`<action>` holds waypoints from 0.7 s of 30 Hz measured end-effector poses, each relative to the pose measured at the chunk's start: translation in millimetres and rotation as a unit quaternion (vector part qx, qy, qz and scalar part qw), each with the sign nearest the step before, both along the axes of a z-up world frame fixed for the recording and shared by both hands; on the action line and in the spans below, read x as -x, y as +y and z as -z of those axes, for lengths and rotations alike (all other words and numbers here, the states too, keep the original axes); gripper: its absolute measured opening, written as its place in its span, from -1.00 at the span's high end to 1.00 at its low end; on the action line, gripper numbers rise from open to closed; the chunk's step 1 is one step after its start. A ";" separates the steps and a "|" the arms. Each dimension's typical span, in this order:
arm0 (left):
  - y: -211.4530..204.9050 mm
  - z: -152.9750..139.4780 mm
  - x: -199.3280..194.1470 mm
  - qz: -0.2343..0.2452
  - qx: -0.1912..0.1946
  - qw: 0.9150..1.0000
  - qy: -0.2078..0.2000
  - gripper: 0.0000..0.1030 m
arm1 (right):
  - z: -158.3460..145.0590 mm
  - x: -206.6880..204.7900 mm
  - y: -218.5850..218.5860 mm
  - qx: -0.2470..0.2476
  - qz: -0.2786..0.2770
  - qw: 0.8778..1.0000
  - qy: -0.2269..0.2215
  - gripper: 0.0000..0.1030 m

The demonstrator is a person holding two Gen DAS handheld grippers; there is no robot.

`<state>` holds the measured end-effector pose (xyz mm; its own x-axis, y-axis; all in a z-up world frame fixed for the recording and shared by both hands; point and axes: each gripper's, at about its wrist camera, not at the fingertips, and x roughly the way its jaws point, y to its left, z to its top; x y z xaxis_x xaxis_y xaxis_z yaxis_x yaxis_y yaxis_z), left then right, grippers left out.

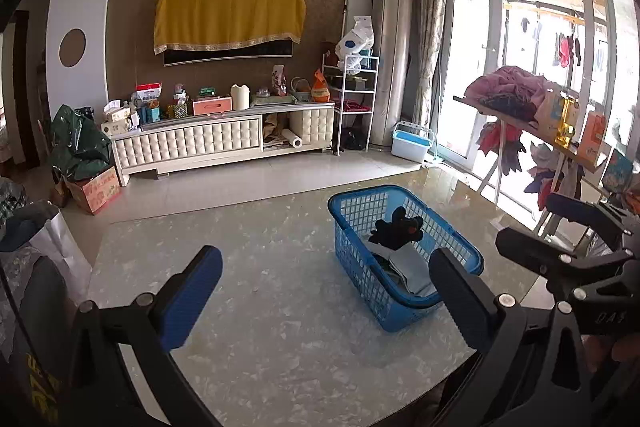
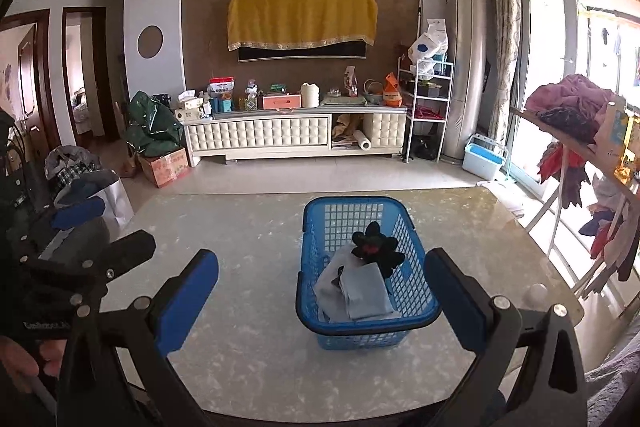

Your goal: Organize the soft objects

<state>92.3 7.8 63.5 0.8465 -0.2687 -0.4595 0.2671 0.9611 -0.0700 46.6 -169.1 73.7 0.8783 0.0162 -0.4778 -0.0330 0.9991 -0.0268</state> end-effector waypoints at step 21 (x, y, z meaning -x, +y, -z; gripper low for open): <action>-1.4 0.8 2.4 0.007 0.005 1.000 0.003 -0.99 | 1.2 8.2 2.3 -0.013 -0.005 1.000 0.002 -1.00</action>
